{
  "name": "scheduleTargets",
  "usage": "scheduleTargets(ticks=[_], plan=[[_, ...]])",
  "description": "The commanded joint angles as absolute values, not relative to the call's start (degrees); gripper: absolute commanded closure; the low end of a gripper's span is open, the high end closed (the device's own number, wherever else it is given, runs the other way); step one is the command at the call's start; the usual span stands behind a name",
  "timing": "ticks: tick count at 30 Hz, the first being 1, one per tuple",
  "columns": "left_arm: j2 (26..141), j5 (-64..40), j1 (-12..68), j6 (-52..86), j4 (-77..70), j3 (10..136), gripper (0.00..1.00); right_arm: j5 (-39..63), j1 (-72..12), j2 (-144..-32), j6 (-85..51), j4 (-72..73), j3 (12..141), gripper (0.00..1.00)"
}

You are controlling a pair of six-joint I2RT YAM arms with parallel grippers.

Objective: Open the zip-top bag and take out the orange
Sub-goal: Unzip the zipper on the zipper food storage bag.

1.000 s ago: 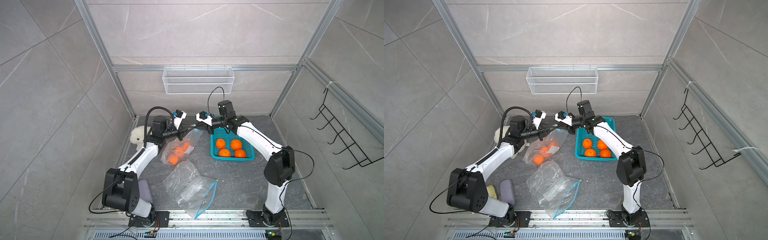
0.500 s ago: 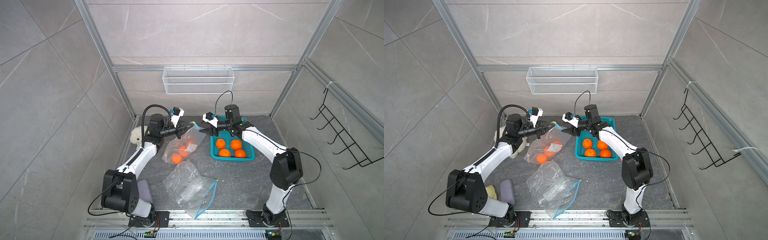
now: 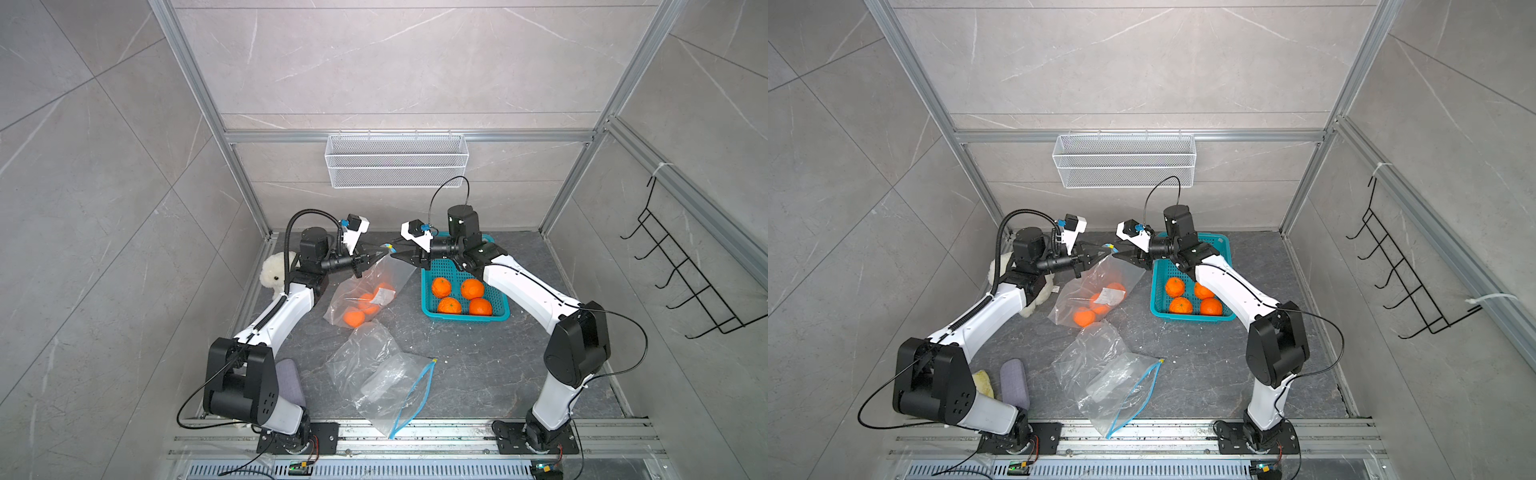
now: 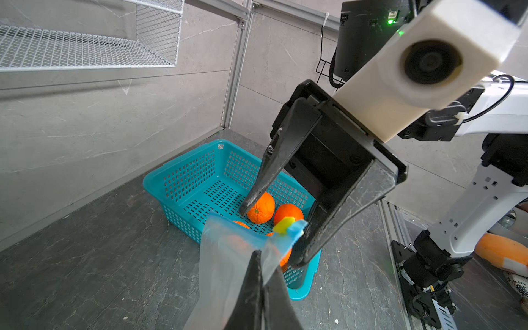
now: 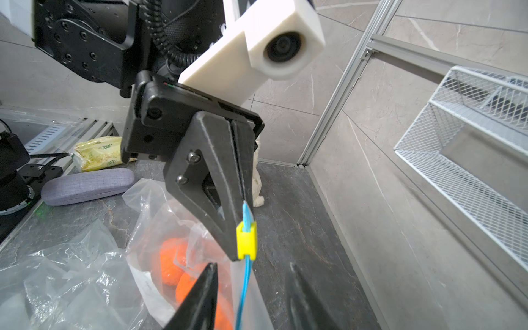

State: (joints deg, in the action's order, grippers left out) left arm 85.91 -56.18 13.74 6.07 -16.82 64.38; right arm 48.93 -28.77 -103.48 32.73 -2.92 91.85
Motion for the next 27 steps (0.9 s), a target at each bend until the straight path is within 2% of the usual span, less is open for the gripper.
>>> scheduleTargets(ticks=[1,14,22,27], plan=[[85.6,-58.8,13.8,7.1,-19.7,66.5,1.00,48.1,-29.6,-101.7,31.6,-1.5,93.8,0.59],[85.3,-59.0,13.8,6.4,-19.1,66.4,1.00,46.4,-30.6,-101.5,31.8,-1.1,94.3,0.64],[86.0,-58.9,13.7,6.7,-19.3,66.9,1.00,46.8,-30.6,-101.0,33.3,-2.7,94.2,0.73],[86.3,-59.0,13.7,6.6,-19.1,67.1,1.00,46.8,-30.6,-100.5,33.3,-2.6,94.0,0.75]])
